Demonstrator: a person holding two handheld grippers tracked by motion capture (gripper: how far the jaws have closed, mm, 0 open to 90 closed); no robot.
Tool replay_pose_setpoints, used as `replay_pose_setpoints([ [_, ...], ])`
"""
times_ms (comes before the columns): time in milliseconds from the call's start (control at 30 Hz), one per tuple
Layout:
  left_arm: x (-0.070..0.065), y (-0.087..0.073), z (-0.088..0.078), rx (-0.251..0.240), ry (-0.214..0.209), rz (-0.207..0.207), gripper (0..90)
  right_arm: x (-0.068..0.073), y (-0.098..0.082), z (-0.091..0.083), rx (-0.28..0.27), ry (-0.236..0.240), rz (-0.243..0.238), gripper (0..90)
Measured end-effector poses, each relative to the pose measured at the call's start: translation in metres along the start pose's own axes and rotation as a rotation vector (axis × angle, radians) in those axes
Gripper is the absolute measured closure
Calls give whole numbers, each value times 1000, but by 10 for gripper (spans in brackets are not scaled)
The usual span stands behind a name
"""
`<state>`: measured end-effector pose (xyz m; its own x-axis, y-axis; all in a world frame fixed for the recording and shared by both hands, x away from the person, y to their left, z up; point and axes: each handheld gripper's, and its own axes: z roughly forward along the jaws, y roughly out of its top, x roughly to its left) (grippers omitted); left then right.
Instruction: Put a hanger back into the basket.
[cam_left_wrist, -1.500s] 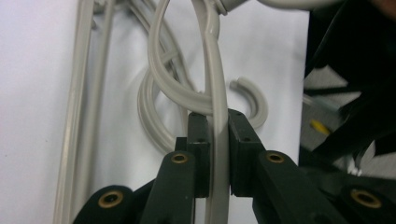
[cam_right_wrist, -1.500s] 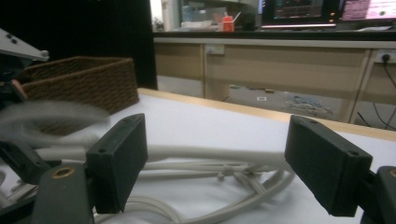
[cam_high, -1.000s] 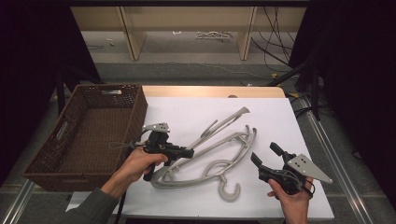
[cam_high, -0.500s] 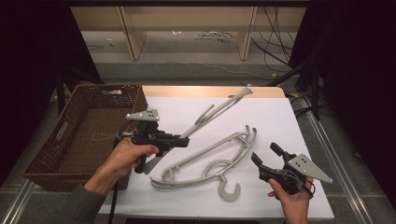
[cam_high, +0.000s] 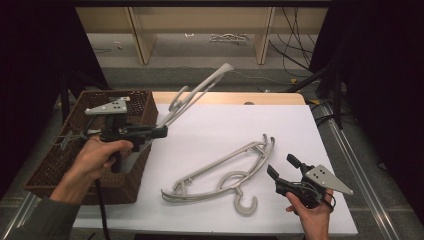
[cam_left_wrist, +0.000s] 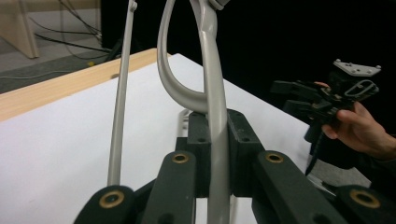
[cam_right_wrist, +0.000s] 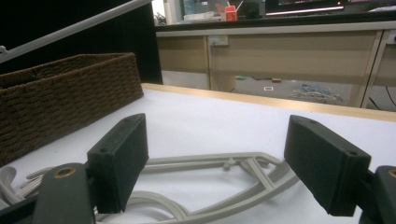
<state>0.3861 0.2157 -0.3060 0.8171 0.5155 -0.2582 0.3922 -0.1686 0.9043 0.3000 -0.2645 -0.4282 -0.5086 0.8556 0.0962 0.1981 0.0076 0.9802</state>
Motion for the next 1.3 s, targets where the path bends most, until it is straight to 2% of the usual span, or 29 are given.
replay_pose_setpoints([
  [67,11,-5,-15,11,19,-23,817,1,0,0,-3,-1,4,215],
  [133,15,-6,-19,16,35,-29,817,2,-1,2,-6,-4,-6,211],
  [167,26,-11,-27,16,67,-41,817,3,-1,2,12,3,-6,211],
  [200,26,-11,-27,16,67,-41,817,3,-1,2,12,3,-6,211],
  [233,37,-16,-36,5,91,-51,817,4,0,3,7,6,-11,209],
  [267,37,-16,-36,5,91,-51,817,4,0,3,8,8,-15,208],
  [300,47,-21,-45,-2,116,-63,817,5,0,3,29,7,-22,207],
  [333,47,-21,-45,-2,116,-63,817,6,-1,4,11,4,-30,206],
  [367,54,-25,-52,5,137,-52,817,6,-1,4,29,3,-36,204],
  [400,58,-27,-57,11,152,-50,817,6,-2,5,25,24,-23,203],
  [433,60,-29,-60,12,162,-45,817,6,-2,6,6,16,-28,201],
  [467,60,-29,-60,12,162,-45,817,6,-1,5,12,3,-32,200],
  [500,66,-33,-68,12,176,-45,817,6,-1,6,15,9,-37,199],
  [600,70,-38,-77,9,199,-37,817,6,-2,5,29,12,-28,197],
  [633,72,-40,-80,8,203,-38,817,6,-2,6,11,19,-18,197],
  [733,75,-49,-88,24,218,-44,817,7,-2,6,31,13,-31,197],
  [800,76,-52,-91,30,226,-42,817,7,-3,7,30,13,-27,196],
  [867,79,-62,-99,34,244,-44,817,7,-2,7,35,17,-21,196],
  [933,80,-64,-101,37,247,-42,817,7,-2,7,34,11,-35,196],
  [967,83,-71,-108,46,267,-38,817,7,-3,8,48,15,-36,195],
  [1033,86,-77,-114,49,276,-39,817,8,-3,9,35,17,-31,195],
  [1100,89,-84,-119,69,288,-29,817,9,-3,9,49,19,-30,196],
  [1167,93,-90,-125,85,302,-30,817,9,-5,10,38,19,-29,196],
  [1200,93,-90,-125,85,302,-30,817,8,-5,11,21,23,-34,196],
  [1233,96,-95,-130,81,306,-31,817,8,-4,10,38,15,-34,196],
  [1300,98,-101,-134,79,301,-35,817,9,-4,10,33,13,-35,196],
])
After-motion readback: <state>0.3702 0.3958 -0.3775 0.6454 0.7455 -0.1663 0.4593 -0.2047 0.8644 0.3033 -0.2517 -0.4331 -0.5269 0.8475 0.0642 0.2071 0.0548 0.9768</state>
